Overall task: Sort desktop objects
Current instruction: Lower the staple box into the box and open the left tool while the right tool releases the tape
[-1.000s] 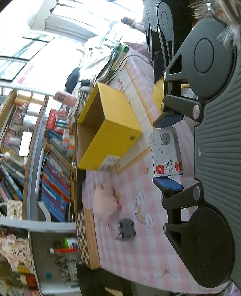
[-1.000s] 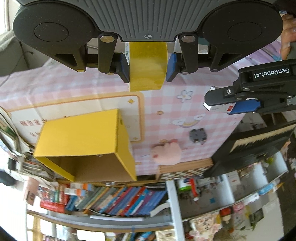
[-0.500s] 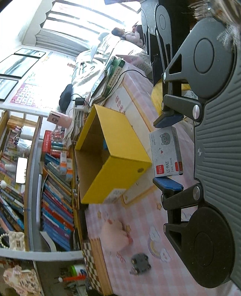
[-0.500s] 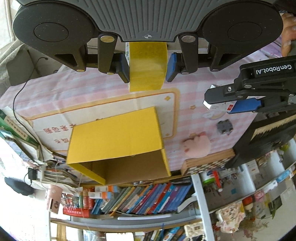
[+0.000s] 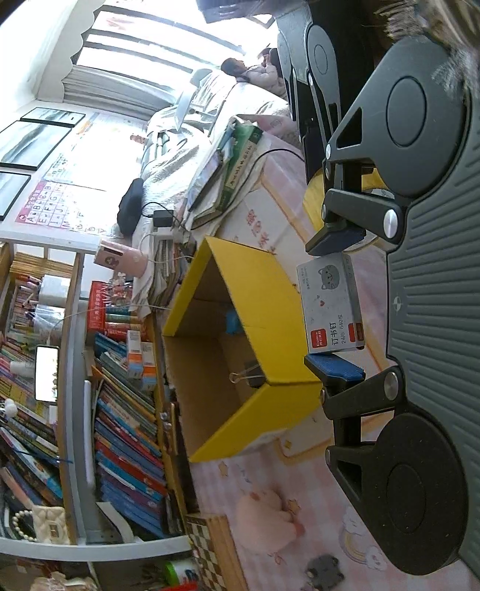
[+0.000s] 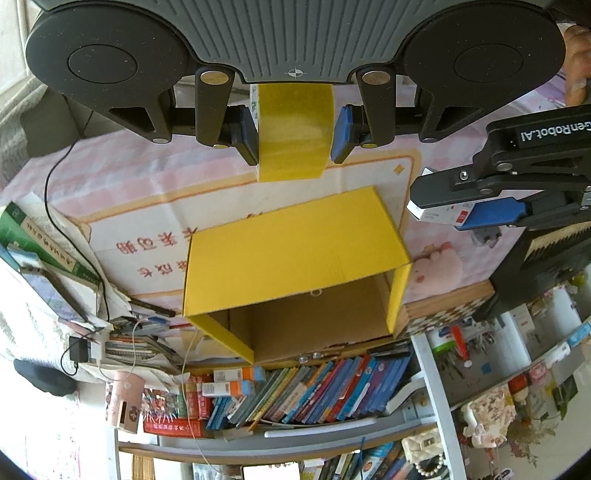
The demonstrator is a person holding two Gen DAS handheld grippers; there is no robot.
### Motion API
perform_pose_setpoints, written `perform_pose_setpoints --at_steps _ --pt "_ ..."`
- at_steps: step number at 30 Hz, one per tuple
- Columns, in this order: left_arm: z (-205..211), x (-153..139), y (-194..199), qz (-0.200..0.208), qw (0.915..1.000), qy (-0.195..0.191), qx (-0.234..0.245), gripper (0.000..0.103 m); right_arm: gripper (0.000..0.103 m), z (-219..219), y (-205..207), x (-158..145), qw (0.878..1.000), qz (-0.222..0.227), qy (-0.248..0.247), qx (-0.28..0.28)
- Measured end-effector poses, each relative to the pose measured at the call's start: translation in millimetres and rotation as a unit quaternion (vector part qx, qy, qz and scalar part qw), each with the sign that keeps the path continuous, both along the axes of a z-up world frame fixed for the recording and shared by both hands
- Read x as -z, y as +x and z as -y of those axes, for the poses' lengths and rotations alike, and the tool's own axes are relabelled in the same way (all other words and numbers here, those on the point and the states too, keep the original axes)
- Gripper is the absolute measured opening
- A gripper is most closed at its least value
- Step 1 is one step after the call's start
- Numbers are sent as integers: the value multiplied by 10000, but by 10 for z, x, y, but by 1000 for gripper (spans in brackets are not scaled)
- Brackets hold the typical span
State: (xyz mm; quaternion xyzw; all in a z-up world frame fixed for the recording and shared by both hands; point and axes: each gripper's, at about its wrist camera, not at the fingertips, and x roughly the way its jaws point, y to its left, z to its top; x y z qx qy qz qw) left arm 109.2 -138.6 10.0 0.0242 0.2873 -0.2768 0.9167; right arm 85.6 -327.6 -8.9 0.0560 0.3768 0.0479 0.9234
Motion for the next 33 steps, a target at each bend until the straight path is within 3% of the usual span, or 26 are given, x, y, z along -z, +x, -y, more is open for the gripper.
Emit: perform_pose_setpoints --at_steps 12,19,25,33 --pt "334 -458 327 793 9958 -245 -385 55 41 348 518 -505 9930 990 -1 -641" --pt "499 -504 693 992 9927 -74 -683 55 41 426 988 -690 9845 1460 -91 -966" --pt "654 -344 1112 809 9932 231 -806 55 41 413 1464 -599 9824 1376 -98 -1262" --pt "870 48 1516 348 9928 873 -742 55 41 287 2053 -209 9821 592 -193 -1775"
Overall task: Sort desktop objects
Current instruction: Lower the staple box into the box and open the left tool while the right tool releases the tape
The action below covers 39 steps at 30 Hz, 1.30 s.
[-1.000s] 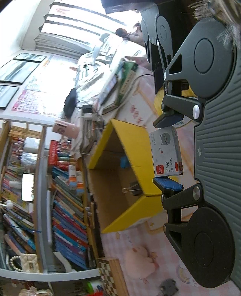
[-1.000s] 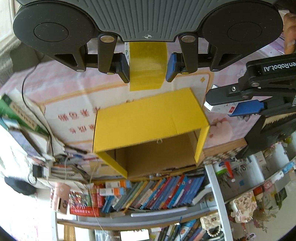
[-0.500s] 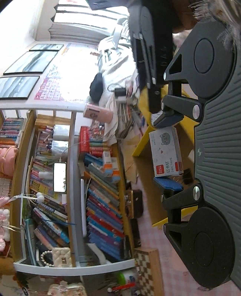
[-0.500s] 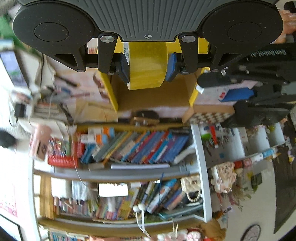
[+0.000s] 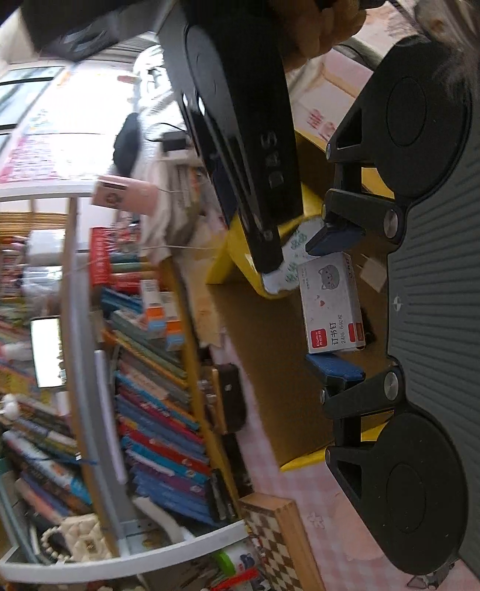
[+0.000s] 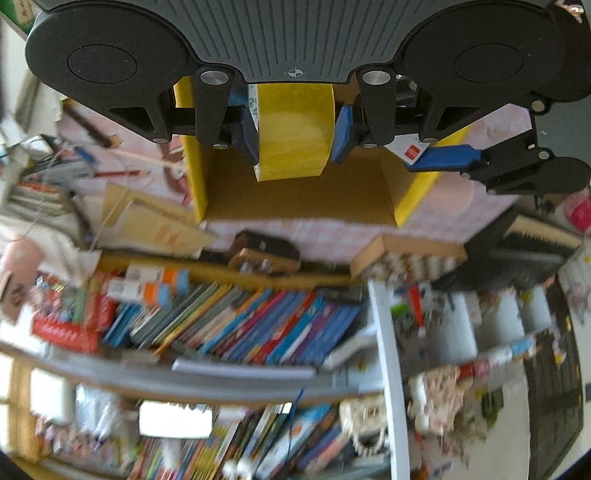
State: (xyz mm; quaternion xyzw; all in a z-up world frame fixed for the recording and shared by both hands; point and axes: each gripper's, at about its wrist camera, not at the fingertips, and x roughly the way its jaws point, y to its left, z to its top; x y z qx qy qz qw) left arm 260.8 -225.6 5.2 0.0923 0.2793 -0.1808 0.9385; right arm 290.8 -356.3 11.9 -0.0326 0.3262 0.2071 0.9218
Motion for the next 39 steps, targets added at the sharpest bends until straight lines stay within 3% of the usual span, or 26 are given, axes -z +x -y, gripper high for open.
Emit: perform_pose_setpoints --at_steps 6,11,19,22,24,26,31,35,39 --pt "90 186 186 -335 9992 211 -9 55 41 -91 319 320 9964 -729 -316 -287" --pt "92 274 285 -596 9980 206 -94 55 41 -141 451 412 9928 -978 -534 -448" --pt "102 335 378 -777 9964 212 -258 57 42 -177 557 455 9920 -996 -632 -447" --pt "104 337 375 -749 9965 220 -296 63 44 -186 575 453 9925 -961 -626 -426" --pt "88 315 366 -671 9970 165 -350 79 55 -195 575 422 9934 -868 -639 -394" --pt "68 279 332 -545 9978 73 -374 86 66 -190 535 358 9951 -698 -584 -390" --pt "14 146 222 -234 9983 -58 -536 88 72 -161 406 143 9983 -292 -401 -295" --pt "-64 -13 69 33 9968 -198 -771 98 86 -84 232 -33 9998 124 -161 -64" --pt "-206 -176 -138 321 9936 -361 -1018 103 89 14 47 -144 9986 490 -38 192"
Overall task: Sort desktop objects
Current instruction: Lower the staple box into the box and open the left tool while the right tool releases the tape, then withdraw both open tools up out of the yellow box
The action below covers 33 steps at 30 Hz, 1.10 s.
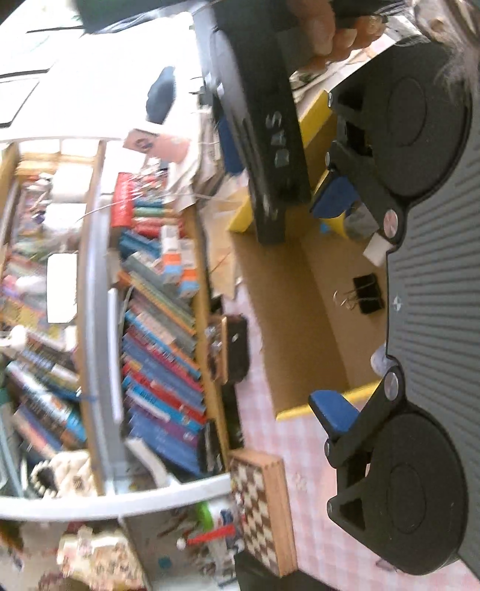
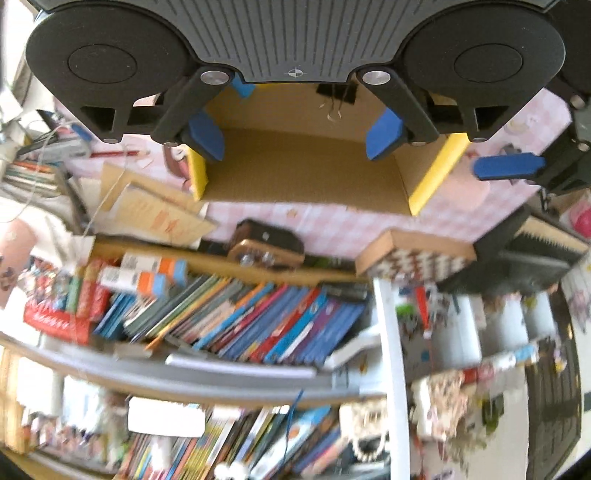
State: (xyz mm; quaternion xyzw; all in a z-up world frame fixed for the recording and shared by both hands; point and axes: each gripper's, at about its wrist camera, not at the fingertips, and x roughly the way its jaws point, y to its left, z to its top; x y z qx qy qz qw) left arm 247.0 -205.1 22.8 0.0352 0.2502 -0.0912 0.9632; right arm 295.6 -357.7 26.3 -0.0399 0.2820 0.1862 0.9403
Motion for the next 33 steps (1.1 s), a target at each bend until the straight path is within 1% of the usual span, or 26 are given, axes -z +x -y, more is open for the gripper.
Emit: perform_pose_setpoints --at_steps 1,3,8,12,17,22,26,30,33 --pt "-33 -29 -39 59 10000 -17 -65 103 92 30 -51 -15 9999 74 25 100" --pt "-112 -85 -139 150 9997 -65 -182 103 93 95 -155 -33 9993 190 107 300" --pt "-272 -147 -387 299 9985 -150 -435 103 97 226 -359 -36 9973 273 262 624" --pt "-369 -149 -545 322 9975 -253 -579 103 99 283 -549 -16 9957 304 311 818" --pt "-453 -134 -719 337 9967 -313 -672 103 101 254 -773 36 9946 267 275 961" --pt "-516 -98 -947 495 9960 -371 -651 103 102 166 -1009 126 9929 237 299 1125" --pt "-594 -38 -1087 440 9967 -364 -585 103 102 45 -1207 213 9920 133 284 1224" --pt "-719 62 -1198 240 9974 -395 -547 103 102 -104 -1412 305 9909 5 220 1331" --pt "-823 131 -1299 117 9983 -338 -458 103 102 -228 -1554 364 9894 -126 188 1433"
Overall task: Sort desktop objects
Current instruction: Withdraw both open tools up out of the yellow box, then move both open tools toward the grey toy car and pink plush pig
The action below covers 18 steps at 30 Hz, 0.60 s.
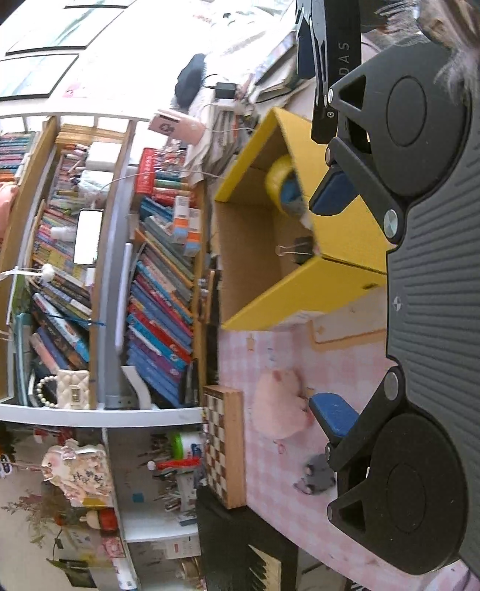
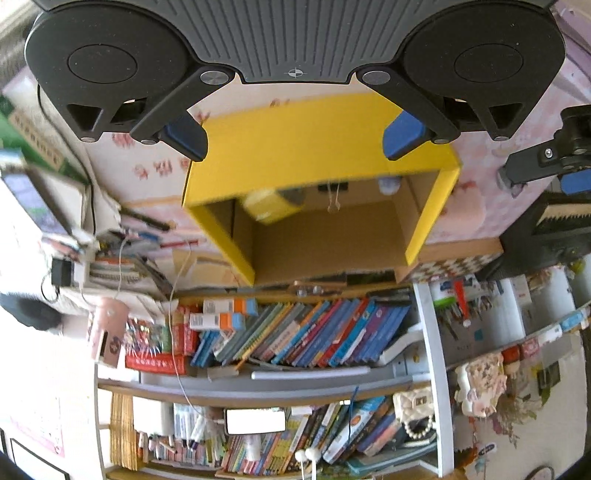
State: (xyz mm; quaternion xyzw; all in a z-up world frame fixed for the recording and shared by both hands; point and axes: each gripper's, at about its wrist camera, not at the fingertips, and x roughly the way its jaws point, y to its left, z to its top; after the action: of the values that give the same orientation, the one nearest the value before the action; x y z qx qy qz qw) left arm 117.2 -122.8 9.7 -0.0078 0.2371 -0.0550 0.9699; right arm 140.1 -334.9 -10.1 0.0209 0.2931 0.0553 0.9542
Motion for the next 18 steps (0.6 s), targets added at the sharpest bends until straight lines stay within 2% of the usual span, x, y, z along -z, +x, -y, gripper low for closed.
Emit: perform_pose_setpoints --at_steps 8,18 --pt "-290 116 -246 -213 9992 165 298 103 102 -337 -337 96 9991 -273 48 313" --pt "-657 165 -357 -416 9977 105 531 103 102 -765 -562 141 9980 -463 20 437"
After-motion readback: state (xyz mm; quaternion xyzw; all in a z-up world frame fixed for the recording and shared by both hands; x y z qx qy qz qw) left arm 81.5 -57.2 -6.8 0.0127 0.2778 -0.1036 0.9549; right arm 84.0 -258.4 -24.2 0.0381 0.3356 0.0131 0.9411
